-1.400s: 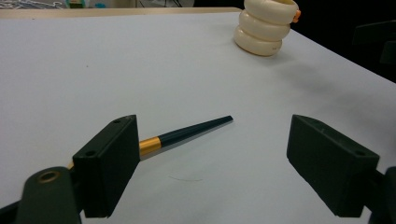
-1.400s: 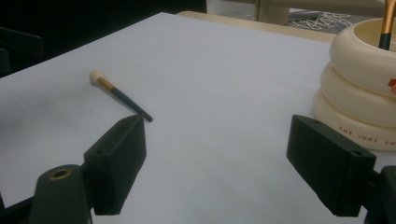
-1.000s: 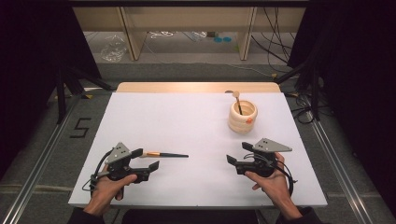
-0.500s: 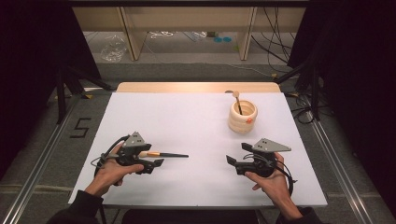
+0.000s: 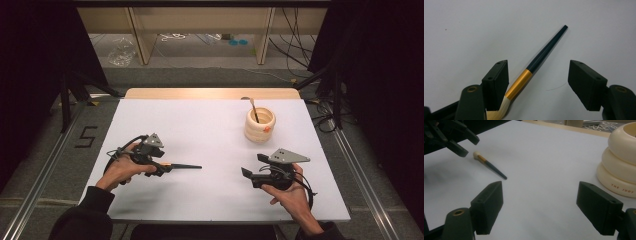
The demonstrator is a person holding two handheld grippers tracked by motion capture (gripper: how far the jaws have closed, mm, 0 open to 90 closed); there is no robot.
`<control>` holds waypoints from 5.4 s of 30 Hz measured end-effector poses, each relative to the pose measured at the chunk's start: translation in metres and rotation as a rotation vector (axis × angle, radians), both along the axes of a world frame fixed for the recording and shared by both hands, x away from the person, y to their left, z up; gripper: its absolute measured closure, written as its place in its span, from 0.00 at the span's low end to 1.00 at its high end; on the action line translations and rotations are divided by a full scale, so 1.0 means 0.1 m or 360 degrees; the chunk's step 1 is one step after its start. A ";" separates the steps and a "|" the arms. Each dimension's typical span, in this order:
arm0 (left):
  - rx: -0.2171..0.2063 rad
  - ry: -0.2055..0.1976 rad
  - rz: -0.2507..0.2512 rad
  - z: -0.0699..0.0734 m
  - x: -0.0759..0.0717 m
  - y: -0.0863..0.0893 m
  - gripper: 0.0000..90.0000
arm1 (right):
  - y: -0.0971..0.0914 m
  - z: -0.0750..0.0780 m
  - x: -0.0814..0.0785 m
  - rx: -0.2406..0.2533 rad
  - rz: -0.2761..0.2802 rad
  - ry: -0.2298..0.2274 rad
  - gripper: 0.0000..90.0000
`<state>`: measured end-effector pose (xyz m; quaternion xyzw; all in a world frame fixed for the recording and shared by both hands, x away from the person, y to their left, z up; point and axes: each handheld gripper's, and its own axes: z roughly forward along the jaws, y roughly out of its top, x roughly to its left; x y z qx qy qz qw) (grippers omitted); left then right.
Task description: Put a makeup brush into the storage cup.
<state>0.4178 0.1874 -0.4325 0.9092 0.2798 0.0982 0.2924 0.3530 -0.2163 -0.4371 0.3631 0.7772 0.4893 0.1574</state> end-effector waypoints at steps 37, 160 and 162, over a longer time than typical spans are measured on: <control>0.0317 0.0233 -0.0181 -0.18 0.36 -0.18 0.55 | 0.01 -0.03 0.03 0.0001 0.0015 -0.0006 0.26; 0.0278 0.0488 -0.0627 0.20 -0.11 -0.87 0.87 | 0.96 0.14 -0.17 -0.0571 0.0769 -0.0447 0.35; 0.0300 0.0492 -0.0650 0.21 -0.11 -0.89 0.87 | 0.99 0.12 -0.16 -0.0603 0.0788 -0.0455 0.36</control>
